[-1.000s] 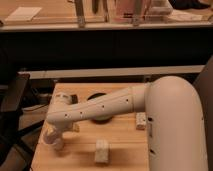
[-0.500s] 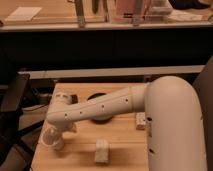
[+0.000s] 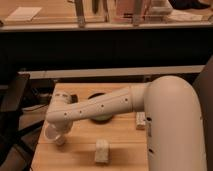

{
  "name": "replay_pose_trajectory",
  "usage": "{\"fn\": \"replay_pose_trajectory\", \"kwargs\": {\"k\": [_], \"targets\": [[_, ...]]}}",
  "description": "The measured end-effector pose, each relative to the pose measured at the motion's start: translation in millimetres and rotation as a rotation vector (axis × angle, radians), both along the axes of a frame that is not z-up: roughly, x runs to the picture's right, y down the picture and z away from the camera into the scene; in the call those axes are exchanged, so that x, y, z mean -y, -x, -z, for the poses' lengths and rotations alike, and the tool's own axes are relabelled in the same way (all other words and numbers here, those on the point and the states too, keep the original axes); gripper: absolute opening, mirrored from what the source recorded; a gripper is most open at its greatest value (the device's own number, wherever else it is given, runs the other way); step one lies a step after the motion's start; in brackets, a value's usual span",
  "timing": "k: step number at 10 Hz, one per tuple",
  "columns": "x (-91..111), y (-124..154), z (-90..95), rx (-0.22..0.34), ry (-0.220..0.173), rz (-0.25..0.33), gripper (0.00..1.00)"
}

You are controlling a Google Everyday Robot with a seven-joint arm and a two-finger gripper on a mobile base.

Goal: Pick up the ceramic cup

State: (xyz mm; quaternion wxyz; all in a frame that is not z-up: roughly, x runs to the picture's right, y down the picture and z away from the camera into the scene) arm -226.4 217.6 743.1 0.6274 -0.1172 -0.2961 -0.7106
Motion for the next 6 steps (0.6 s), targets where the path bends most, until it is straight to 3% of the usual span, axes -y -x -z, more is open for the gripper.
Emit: {"fn": "replay_pose_trajectory", "kwargs": {"k": [2,4,6], "targets": [[7.7,-2.5,3.8,0.0,0.001,0.002,0.01],[27.0,-9.4,10.4,-0.002,-0.009,-0.001,0.0],[28.2,-9.7,11.1,0.002,-0.009,0.005,0.0]]}}
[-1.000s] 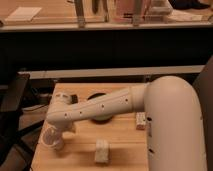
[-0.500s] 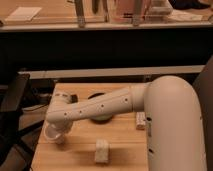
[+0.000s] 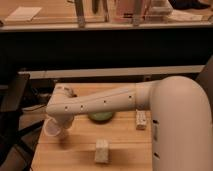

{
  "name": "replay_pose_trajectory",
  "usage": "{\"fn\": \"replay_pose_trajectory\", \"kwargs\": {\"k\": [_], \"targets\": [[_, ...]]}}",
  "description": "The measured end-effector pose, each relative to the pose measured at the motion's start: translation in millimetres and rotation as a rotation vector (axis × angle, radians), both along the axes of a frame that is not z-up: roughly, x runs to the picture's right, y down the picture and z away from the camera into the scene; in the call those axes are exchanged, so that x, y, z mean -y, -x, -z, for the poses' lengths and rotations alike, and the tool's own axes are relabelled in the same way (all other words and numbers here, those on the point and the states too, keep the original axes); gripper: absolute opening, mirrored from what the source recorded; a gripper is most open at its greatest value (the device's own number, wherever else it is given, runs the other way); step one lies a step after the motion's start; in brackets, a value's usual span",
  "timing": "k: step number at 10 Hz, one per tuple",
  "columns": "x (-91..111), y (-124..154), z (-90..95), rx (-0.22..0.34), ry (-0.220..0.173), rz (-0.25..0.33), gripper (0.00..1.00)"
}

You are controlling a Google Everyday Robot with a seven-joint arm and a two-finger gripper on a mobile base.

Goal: Pick up the ceramic cup

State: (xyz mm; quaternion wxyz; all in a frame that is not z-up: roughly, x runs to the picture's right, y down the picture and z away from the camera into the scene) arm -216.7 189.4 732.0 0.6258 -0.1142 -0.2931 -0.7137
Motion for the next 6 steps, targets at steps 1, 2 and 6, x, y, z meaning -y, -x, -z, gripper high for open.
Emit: {"fn": "replay_pose_trajectory", "kwargs": {"k": [1,2,6], "targets": [[3.5,-2.3,0.4,0.003,-0.003,0.004,0.0],[8.7,-4.8,1.8,0.006,-0.006,0.006,0.0],[21.2,-11.7,5.7,0.018,-0.007,0.01,0.0]]}}
